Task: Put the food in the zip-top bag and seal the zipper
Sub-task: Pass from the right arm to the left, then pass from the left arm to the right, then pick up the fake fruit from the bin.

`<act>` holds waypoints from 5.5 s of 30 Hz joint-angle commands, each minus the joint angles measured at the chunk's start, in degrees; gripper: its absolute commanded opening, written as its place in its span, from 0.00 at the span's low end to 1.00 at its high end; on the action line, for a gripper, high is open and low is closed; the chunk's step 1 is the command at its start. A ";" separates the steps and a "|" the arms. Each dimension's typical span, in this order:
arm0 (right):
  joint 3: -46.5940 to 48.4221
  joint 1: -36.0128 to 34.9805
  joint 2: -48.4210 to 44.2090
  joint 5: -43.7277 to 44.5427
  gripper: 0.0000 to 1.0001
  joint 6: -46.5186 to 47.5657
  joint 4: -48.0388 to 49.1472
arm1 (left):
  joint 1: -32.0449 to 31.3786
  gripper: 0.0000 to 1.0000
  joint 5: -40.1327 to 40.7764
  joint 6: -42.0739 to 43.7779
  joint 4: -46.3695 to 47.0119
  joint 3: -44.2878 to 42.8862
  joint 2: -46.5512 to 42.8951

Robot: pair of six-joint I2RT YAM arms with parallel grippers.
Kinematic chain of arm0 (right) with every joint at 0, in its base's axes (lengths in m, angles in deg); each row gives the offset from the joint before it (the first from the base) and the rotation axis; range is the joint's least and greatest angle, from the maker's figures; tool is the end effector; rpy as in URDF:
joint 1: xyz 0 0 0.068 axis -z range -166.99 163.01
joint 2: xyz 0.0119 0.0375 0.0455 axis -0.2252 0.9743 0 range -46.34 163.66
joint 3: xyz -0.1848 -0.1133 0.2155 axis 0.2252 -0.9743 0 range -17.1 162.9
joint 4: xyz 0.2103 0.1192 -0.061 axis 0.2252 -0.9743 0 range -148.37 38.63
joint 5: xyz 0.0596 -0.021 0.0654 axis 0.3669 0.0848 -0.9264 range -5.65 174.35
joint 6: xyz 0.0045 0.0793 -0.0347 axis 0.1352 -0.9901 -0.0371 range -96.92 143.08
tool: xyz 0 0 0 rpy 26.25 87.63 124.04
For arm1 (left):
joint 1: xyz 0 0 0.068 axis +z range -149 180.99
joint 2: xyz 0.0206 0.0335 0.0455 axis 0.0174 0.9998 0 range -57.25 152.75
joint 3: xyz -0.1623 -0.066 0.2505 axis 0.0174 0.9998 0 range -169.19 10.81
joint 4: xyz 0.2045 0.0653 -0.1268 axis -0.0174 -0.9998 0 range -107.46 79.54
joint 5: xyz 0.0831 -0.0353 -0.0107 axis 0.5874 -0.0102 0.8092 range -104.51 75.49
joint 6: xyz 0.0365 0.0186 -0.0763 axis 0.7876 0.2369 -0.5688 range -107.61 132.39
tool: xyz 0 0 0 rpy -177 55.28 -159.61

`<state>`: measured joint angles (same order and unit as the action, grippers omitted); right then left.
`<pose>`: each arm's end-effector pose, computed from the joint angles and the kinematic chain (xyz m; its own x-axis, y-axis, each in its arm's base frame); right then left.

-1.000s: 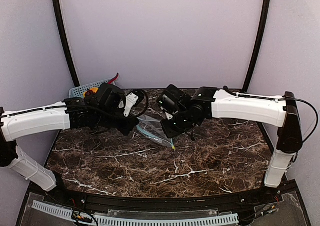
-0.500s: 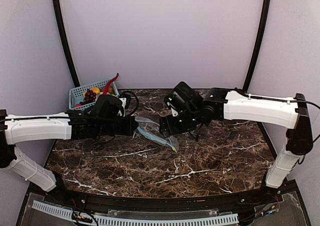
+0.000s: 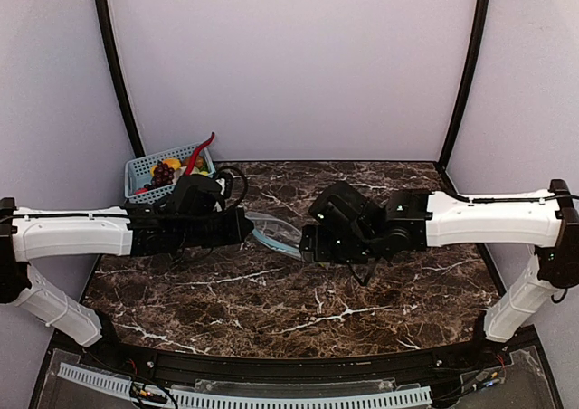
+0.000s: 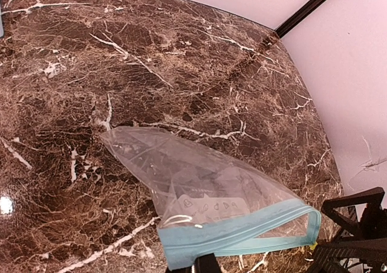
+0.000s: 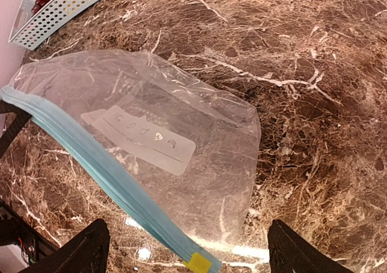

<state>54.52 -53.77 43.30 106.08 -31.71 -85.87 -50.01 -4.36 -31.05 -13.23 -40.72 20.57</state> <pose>0.1624 0.3066 0.2813 -0.8053 0.0476 -0.5909 -0.1855 0.9265 0.3275 0.2134 -0.2420 0.2831 -0.6813 -0.2341 -0.6936 0.2749 0.7963 -0.5388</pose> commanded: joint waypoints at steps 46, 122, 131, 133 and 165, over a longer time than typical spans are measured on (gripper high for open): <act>-12.56 -2.14 -1.84 7.34 0.60 -29.53 12.00 | 0.07 0.01 -4.15 -4.12 8.39 8.38 -5.15; -15.70 4.40 0.50 7.35 0.24 -13.09 24.62 | -0.05 0.01 -6.70 -7.70 5.79 13.47 -12.22; -14.56 3.47 -1.67 6.89 0.07 -6.95 23.93 | -0.06 0.01 -9.73 -4.81 3.66 11.54 -9.28; -13.02 3.05 -1.55 7.24 0.05 -5.81 22.17 | -0.02 0.01 -12.42 -3.99 3.57 10.53 -7.80; -2.18 2.39 -0.36 9.15 0.02 -0.89 7.02 | 31.10 0.97 -20.81 33.70 -35.34 -26.01 1.11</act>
<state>50.98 -51.08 42.84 115.61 -33.96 -78.81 -25.13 -25.91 -5.50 -43.96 -63.41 15.07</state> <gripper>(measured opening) 0.028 0.960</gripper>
